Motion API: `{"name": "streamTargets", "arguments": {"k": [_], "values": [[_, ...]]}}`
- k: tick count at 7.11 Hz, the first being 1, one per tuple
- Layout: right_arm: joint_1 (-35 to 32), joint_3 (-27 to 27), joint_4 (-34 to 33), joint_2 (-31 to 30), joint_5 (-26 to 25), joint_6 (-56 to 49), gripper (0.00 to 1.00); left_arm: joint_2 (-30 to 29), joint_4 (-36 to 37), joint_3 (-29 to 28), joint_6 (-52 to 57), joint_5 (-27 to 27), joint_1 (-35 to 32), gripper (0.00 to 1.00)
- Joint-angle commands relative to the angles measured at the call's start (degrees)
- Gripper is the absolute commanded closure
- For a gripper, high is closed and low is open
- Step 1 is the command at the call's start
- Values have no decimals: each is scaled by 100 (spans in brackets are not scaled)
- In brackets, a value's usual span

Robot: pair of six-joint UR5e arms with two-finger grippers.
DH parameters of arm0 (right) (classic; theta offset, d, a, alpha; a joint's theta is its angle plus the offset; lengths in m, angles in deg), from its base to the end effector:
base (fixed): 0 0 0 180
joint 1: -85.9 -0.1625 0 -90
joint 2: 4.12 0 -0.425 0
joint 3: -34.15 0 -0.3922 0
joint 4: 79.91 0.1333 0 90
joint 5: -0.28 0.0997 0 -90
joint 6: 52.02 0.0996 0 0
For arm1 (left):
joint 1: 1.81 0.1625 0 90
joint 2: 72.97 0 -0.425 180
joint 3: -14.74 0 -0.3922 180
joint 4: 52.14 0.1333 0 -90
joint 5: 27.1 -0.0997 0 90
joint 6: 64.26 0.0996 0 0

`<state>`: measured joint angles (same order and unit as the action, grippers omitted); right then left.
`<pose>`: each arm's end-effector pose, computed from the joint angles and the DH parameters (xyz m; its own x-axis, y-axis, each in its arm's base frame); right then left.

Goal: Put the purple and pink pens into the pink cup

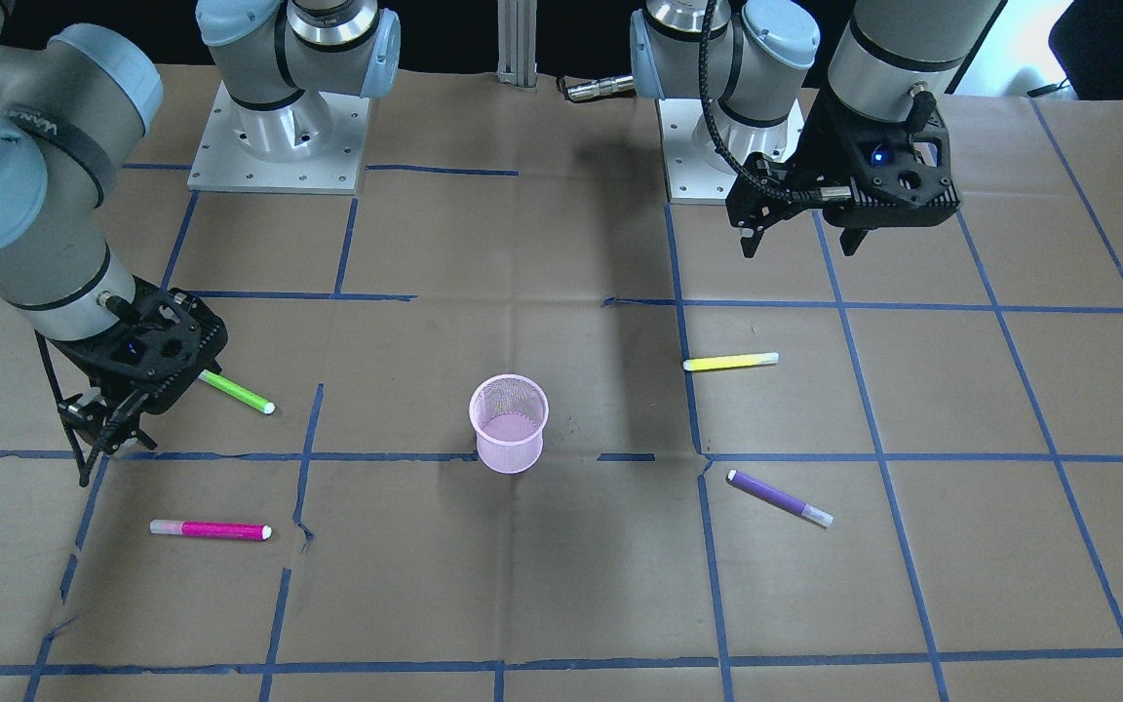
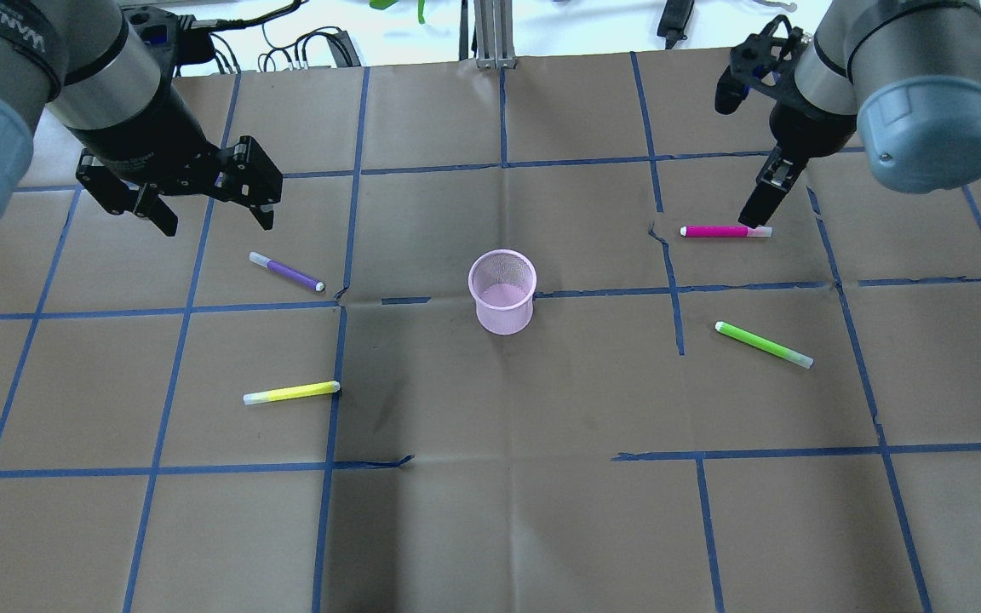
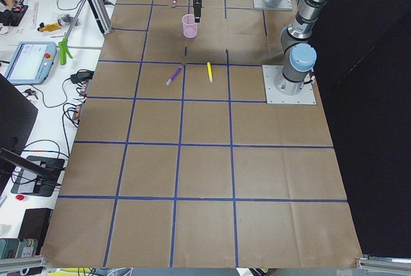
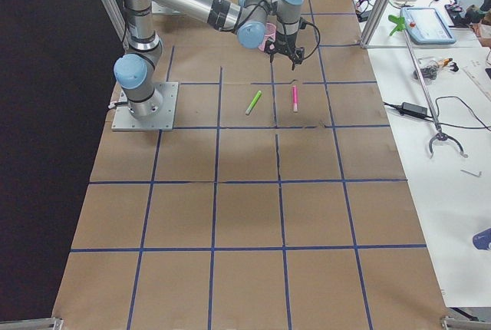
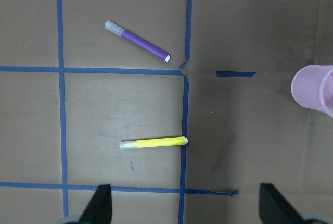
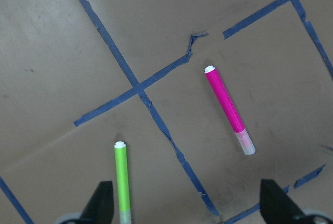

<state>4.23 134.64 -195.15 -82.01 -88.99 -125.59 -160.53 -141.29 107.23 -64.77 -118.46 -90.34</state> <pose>0.0527 -0.5691 0.3324 -0.4187 -0.9072 0.0406 -0.9081 0.4180 -0.0252 -0.1187 -0.4784 0.4886 -0.9991 -0.0349 -0.0236 -0.0345 0.9993 -0.0142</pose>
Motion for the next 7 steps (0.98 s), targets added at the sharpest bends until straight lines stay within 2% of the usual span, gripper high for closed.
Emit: {"name": "streamTargets", "arguments": {"k": [1, 2, 3, 7], "values": [[28, 199, -631, 247, 15, -474, 0, 29, -32, 15, -3, -170, 12, 1], [2, 190, -693, 422, 58, -718, 0, -15, -24, 15, -20, -172, 56, 1], [-7, 207, -1033, 650, 120, -1103, 0, -85, -6, -3, -72, -172, 91, 1], [-271, 120, -2141, 1494, 138, -1757, 1, -296, 64, -90, -2249, -145, 609, 1]]}}
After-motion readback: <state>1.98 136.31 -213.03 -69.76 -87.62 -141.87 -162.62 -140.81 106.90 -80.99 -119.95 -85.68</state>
